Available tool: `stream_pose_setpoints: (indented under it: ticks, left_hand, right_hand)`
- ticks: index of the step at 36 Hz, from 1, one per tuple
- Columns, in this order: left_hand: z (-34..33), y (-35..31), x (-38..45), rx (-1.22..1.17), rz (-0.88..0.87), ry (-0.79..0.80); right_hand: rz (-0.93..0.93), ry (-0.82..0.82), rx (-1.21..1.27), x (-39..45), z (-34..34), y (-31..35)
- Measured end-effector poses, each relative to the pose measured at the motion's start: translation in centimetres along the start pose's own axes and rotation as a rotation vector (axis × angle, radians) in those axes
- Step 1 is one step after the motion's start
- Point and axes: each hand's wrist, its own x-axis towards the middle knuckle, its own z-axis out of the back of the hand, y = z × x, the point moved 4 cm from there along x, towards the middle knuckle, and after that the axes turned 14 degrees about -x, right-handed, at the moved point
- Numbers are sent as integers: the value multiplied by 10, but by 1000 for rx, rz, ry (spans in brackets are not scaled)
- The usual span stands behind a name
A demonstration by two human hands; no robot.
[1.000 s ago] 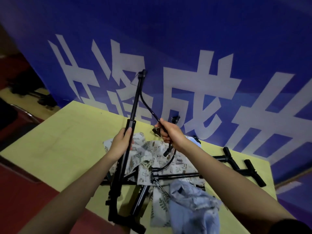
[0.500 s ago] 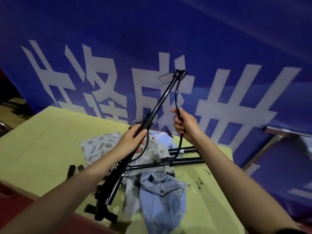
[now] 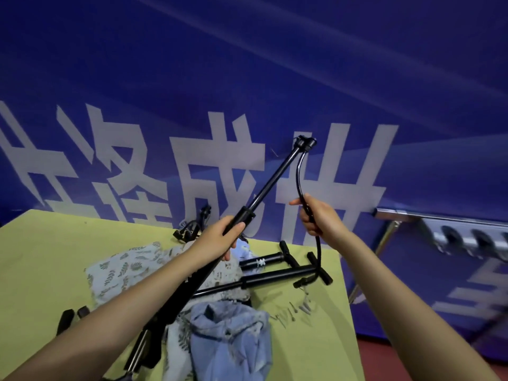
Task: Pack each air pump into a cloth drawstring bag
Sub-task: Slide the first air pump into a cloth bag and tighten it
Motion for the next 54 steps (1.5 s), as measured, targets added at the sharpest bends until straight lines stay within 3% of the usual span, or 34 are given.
stream_pose_setpoints:
  ticks: [20, 26, 35, 44, 54]
  left_hand:
    - [-47, -32, 12, 10, -32, 192]
    - [-44, -36, 13, 25, -40, 180]
    - [-55, -37, 5, 143, -77, 195]
    - [-61, -41, 3, 255, -128, 218]
    - [-78, -46, 3, 301, -114, 281]
  right_hand:
    - [14, -203, 255, -9, 94, -3]
    - [25, -127, 189, -7, 96, 8]
    - [-44, -218, 320, -3, 102, 9]
    - [-10, -146, 224, -7, 104, 22]
    - [6, -602, 651, -11, 121, 23]
